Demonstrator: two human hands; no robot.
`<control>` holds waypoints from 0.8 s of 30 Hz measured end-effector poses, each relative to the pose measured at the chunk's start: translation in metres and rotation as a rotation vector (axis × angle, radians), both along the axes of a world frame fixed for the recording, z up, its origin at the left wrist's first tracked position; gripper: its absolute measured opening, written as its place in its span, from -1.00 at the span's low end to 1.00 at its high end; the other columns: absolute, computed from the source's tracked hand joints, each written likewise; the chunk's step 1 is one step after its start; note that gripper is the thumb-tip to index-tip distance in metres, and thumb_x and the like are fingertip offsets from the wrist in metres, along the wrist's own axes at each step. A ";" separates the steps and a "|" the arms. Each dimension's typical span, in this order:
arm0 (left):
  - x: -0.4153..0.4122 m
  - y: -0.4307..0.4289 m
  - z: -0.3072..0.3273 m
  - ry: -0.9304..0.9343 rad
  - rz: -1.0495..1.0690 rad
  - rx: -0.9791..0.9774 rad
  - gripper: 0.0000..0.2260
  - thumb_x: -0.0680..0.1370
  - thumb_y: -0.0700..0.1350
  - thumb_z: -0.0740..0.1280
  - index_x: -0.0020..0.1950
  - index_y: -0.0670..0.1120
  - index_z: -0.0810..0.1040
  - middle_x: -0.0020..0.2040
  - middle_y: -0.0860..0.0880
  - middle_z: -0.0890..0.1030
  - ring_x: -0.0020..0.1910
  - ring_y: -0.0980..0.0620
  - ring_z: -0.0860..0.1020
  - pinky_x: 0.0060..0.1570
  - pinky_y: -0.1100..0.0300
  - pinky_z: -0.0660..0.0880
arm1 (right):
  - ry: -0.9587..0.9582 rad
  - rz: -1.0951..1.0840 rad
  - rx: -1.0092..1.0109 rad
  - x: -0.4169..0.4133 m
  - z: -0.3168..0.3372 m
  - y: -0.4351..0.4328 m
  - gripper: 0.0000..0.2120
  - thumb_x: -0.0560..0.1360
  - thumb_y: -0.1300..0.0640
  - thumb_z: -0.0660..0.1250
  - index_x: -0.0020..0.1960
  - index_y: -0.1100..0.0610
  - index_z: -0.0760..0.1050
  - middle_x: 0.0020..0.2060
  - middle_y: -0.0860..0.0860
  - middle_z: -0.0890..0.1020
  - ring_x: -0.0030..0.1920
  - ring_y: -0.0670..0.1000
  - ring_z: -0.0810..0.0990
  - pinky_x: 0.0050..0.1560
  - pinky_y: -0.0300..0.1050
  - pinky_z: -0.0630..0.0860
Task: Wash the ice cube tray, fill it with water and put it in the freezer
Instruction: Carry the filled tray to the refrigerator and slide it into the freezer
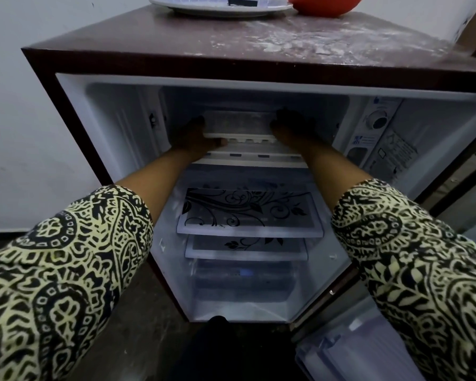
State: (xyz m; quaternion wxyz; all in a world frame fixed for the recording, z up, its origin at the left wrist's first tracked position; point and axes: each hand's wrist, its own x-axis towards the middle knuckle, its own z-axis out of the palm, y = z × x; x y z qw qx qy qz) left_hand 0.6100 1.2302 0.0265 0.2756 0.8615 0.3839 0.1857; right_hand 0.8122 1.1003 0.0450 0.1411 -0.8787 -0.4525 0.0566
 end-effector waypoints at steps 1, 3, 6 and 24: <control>0.000 0.000 0.000 0.005 0.000 0.004 -0.18 0.51 0.19 0.37 0.58 -0.16 0.08 0.56 -0.16 0.19 0.50 -0.17 0.21 0.42 0.11 0.17 | -0.018 0.021 -0.037 -0.002 0.000 0.006 -0.46 0.61 -0.09 -0.07 0.54 0.07 0.03 0.51 0.10 0.14 0.49 0.14 0.09 0.47 0.22 -0.14; 0.001 0.000 -0.001 0.016 -0.003 0.006 -0.19 0.52 0.20 0.34 0.58 -0.17 0.07 0.56 -0.16 0.17 0.51 -0.17 0.20 0.43 0.10 0.17 | -0.051 0.049 -0.062 -0.008 0.000 0.018 -0.45 0.60 -0.13 -0.06 0.51 0.07 0.12 0.48 0.12 0.21 0.48 0.15 0.12 0.46 0.23 -0.17; 0.001 -0.003 0.000 0.018 -0.002 0.003 -0.21 0.54 0.19 0.32 0.58 -0.17 0.05 0.57 -0.16 0.15 0.51 -0.16 0.19 0.43 0.11 0.15 | -0.047 0.028 -0.047 -0.020 0.001 0.034 -0.39 0.58 -0.19 -0.04 0.52 0.13 0.13 0.48 0.15 0.20 0.49 0.15 0.10 0.46 0.20 -0.20; 0.000 -0.025 -0.009 -0.218 0.074 0.043 -0.27 0.55 0.02 0.38 0.57 -0.20 0.10 0.55 -0.18 0.20 0.51 -0.13 0.21 0.48 0.13 0.14 | 0.105 0.047 0.269 0.001 -0.010 -0.057 -0.46 0.63 0.00 0.13 0.53 0.15 0.08 0.48 0.13 0.23 0.44 0.14 0.24 0.41 -0.08 0.16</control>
